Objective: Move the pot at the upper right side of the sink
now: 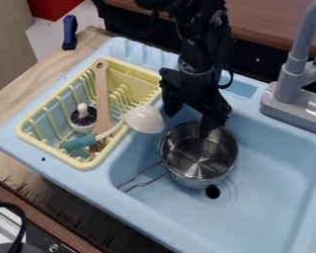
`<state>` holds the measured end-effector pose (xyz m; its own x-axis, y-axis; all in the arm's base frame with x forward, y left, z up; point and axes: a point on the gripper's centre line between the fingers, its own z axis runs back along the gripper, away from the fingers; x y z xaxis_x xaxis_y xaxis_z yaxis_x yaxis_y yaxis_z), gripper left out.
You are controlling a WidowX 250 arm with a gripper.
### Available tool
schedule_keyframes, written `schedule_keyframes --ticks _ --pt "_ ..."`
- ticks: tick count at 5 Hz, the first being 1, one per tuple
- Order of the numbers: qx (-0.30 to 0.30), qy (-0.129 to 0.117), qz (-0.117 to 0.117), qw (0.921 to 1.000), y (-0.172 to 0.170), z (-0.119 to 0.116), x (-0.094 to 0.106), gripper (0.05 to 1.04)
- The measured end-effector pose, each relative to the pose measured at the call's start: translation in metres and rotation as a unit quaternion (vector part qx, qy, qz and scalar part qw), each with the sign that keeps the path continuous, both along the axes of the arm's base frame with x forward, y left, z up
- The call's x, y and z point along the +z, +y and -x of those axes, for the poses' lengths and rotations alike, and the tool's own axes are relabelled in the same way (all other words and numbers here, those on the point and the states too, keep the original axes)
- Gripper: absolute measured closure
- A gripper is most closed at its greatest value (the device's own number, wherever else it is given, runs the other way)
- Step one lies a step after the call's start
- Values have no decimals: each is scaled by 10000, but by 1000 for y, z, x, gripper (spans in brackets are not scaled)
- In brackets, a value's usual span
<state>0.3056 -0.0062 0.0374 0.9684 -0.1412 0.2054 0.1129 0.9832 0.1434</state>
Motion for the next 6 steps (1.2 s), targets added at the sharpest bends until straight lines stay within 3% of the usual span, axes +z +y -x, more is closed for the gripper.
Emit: schedule_keyframes --ticks 1,2,3,4,6 --pt "-515 -356 -58 9980 -9 -6 15 96" --pt "-1268 -603 -115 9900 -20 -5 25 96" --pt "-1813 -685 -156 9809 -37 -1 40 96" --pt "-1988 -455 -71 9790 -50 6 40 96" --pt "-1862 -608 129 9805 -65 3 53 96"
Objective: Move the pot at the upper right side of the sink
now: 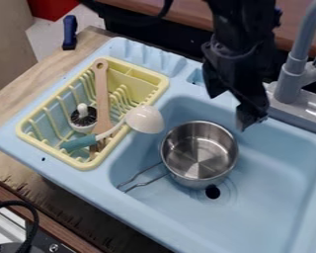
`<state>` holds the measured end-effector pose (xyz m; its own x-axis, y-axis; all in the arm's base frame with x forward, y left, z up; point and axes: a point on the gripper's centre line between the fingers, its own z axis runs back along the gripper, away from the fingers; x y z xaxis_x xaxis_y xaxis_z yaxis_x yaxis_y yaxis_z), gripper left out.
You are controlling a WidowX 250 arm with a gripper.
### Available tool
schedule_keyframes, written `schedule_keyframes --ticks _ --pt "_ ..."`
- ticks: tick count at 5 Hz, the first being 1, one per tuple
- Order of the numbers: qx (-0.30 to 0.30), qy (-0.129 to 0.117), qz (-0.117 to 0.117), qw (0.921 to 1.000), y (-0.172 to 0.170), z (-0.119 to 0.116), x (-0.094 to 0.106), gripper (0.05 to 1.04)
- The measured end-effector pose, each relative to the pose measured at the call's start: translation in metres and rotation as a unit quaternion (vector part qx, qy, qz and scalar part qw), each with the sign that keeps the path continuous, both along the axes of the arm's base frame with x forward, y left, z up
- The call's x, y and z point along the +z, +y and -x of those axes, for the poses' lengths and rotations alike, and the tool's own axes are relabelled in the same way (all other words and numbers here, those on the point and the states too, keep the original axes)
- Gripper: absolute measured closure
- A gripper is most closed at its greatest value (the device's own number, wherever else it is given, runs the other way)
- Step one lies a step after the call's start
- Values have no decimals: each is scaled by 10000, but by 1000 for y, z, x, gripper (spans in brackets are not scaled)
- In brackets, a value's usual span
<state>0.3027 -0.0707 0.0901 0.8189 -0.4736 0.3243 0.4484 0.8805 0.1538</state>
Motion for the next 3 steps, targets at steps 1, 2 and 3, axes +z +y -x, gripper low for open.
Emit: schedule_keyframes --ticks 1,2,3 --pt "1049 -217 93 9942 15 -10 7 96" --pt "1999 -391 155 9789 46 -23 12 96" --pt "2543 -465 85 9660 74 -38 15 96"
